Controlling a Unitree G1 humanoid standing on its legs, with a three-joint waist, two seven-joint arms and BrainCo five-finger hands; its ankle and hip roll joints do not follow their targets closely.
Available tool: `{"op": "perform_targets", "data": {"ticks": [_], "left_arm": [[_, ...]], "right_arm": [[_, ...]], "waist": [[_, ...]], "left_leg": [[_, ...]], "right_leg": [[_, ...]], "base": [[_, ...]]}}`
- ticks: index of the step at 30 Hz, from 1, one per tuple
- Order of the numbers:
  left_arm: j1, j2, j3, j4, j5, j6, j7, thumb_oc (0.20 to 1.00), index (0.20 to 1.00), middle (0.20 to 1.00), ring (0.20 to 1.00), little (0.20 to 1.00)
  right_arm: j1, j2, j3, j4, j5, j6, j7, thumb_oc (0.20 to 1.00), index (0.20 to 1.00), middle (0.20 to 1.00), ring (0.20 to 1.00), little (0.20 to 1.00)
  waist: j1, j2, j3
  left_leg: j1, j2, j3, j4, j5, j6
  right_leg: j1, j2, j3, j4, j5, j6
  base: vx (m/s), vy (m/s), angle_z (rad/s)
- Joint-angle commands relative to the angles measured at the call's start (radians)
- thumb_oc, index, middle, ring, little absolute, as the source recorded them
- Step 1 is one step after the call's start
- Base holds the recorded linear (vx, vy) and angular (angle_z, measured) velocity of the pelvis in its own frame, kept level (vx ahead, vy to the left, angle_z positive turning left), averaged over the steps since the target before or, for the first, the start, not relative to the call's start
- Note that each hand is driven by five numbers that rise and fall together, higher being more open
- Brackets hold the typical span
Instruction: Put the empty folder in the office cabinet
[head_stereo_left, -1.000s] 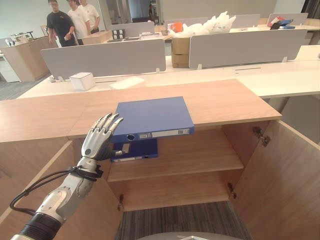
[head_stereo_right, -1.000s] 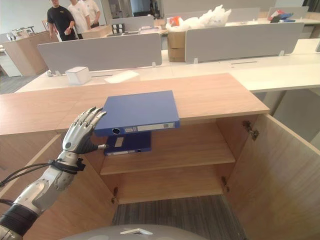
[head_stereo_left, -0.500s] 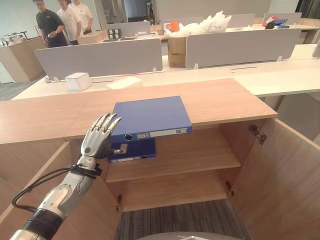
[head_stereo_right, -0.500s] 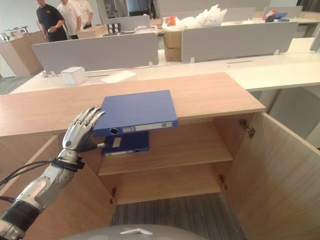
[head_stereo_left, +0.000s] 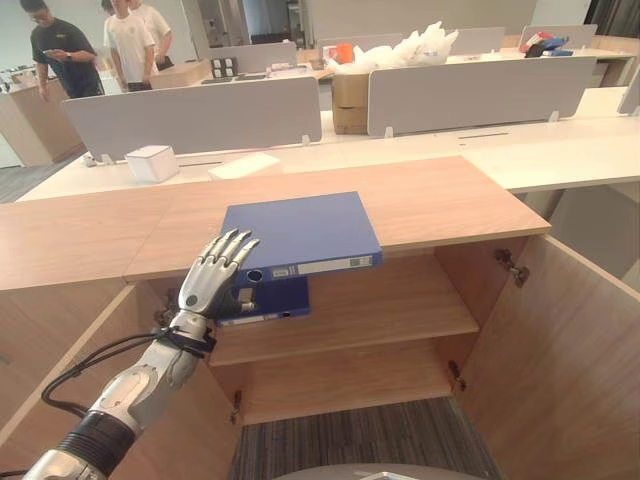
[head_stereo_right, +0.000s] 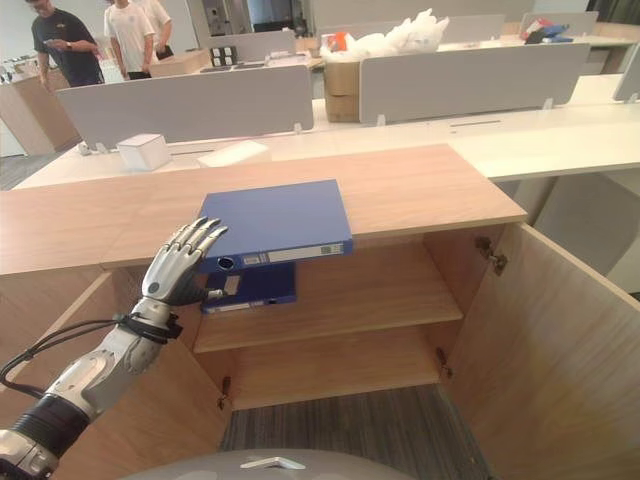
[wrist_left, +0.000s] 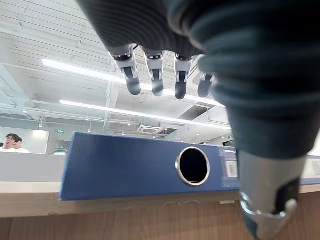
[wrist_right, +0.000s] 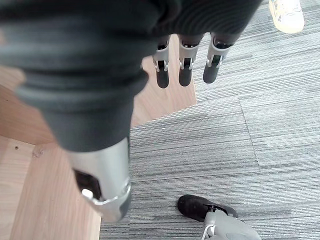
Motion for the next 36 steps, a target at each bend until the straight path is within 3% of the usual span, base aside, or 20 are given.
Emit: {"op": "perform_targets", "data": {"ticks": [1, 36], "left_arm": [[-0.164, 0.01, 0.029, 0.041, 0.011, -0.013, 0.016, 1.0, 1.0, 1.0, 1.0, 1.0], [-0.177, 0.001, -0.027, 0.1, 0.009, -0.017, 0.0, 1.0, 1.0, 1.0, 1.0, 1.0]], "right_arm": [[-0.081, 0.001, 0.045, 0.031, -0.021, -0.025, -0.024, 1.0, 1.0, 1.0, 1.0, 1.0], [-0.075, 0.003, 0.053, 0.041, -0.025, -0.026, -0.032, 1.0, 1.0, 1.0, 1.0, 1.0]], "waist": [[-0.027, -0.041, 0.026], [-0.039, -0.038, 0.024]], "left_leg": [[0.032, 0.001, -0.039, 0.001, -0.146, -0.025], [0.031, 0.001, -0.031, 0.001, -0.146, -0.025]], "right_leg": [[0.019, -0.012, -0.001, 0.004, -0.085, 0.04], [0.015, -0.009, 0.01, 0.004, -0.085, 0.038]], "base": [[0.0, 0.0, 0.0], [0.0, -0.001, -0.01]]}}
